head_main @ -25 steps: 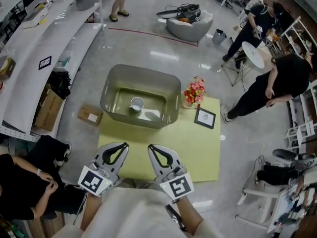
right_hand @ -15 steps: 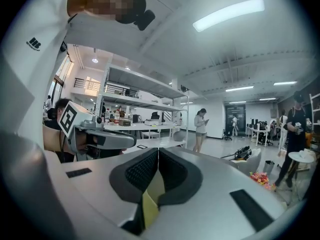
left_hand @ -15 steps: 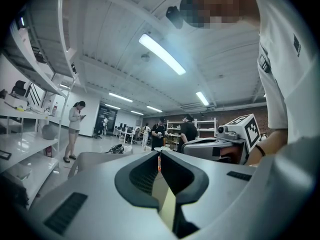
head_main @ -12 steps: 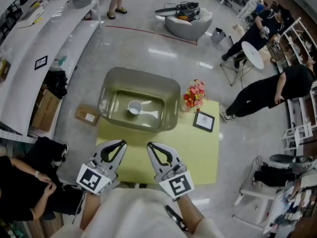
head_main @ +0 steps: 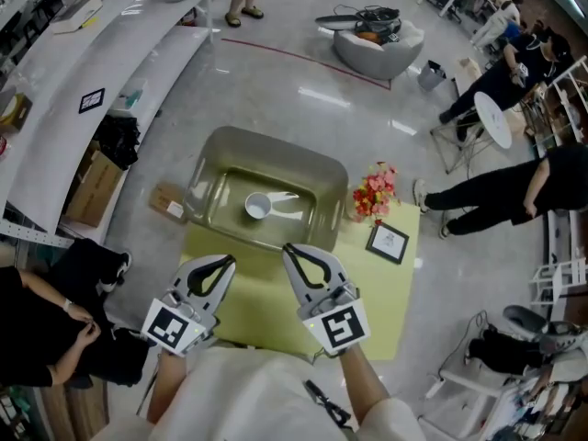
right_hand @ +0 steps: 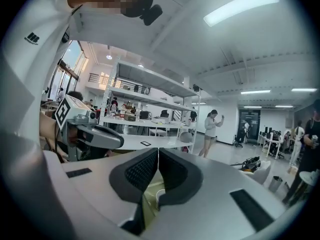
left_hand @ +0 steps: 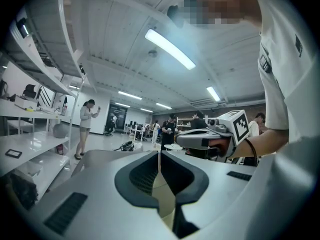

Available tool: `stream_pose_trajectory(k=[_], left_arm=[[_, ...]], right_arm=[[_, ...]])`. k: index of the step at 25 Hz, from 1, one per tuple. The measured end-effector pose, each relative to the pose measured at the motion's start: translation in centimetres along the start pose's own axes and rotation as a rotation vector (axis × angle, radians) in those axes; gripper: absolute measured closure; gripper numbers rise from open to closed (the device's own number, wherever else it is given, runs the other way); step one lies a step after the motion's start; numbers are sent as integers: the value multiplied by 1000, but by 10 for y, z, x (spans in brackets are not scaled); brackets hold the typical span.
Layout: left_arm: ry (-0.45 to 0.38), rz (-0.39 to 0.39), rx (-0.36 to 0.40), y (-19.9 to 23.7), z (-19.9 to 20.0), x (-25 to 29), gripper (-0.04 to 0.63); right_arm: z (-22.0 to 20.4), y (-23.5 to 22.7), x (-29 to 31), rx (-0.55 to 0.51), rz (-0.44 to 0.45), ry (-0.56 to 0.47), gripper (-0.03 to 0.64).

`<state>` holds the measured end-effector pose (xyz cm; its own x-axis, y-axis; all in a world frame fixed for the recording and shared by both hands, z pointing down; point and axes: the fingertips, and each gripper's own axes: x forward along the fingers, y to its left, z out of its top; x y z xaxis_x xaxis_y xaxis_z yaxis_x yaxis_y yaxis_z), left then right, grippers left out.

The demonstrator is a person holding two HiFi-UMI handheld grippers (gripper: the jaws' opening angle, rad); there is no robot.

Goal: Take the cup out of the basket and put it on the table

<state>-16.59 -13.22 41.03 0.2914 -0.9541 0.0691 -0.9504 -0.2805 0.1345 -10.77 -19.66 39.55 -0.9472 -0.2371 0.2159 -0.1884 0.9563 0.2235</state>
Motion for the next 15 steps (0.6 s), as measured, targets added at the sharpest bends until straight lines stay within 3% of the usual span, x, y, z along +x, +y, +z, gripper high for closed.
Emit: stream_pose_trajectory(k=[15], left_arm=[[86, 98, 48, 35, -9, 32, 572]], right_arm=[[-38, -36, 59, -109, 153, 148, 604]])
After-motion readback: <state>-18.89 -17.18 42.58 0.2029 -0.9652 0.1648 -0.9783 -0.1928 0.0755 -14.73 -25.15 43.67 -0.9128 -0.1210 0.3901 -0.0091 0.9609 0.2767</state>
